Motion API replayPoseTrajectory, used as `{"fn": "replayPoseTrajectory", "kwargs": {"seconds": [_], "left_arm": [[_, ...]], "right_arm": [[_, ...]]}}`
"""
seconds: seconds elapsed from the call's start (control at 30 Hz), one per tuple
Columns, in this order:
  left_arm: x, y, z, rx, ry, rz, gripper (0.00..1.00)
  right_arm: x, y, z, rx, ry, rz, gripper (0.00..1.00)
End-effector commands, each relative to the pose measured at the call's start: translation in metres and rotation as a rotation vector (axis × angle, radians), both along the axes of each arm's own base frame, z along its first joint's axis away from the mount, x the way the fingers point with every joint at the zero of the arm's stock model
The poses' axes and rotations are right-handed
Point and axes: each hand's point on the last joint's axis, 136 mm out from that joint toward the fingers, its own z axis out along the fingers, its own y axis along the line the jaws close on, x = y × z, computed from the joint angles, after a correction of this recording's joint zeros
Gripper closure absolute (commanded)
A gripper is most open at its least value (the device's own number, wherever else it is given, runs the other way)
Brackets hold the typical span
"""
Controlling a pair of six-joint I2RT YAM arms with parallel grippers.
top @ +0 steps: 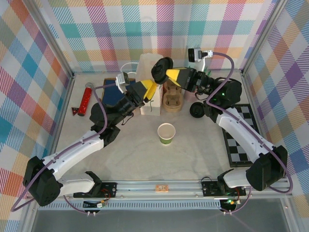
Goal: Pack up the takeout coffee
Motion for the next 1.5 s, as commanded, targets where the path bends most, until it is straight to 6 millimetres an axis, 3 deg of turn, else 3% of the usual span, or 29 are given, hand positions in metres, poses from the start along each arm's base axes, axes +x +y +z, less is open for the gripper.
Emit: {"fn": "replayPoseTrajectory", "kwargs": {"seconds": [0.0,0.47,0.83,1.47], "left_arm": [[-0.012,0.007,0.025,-0.09,-0.057,-0.017,0.5],[-0.01,0.006,0.025,-0.11,-0.043,-0.03,0.58],[-0.01,0.009,0.024,-0.126,-0.044,-0.019,0.65],[-0.008,0.011,0.022,-0.132,-0.04,-0.007,0.77]], "right_arm": [[-0.007,-0.003,0.005,0.043,-0.033,0.008,0.91],[0.002,0.003,-0.005,0.054,-0.004,0.023,0.91],[0.001,0.003,-0.007,0.055,-0.002,0.018,0.91],[-0.004,0.012,-0.03,-0.018,0.009,0.001,0.91]]}}
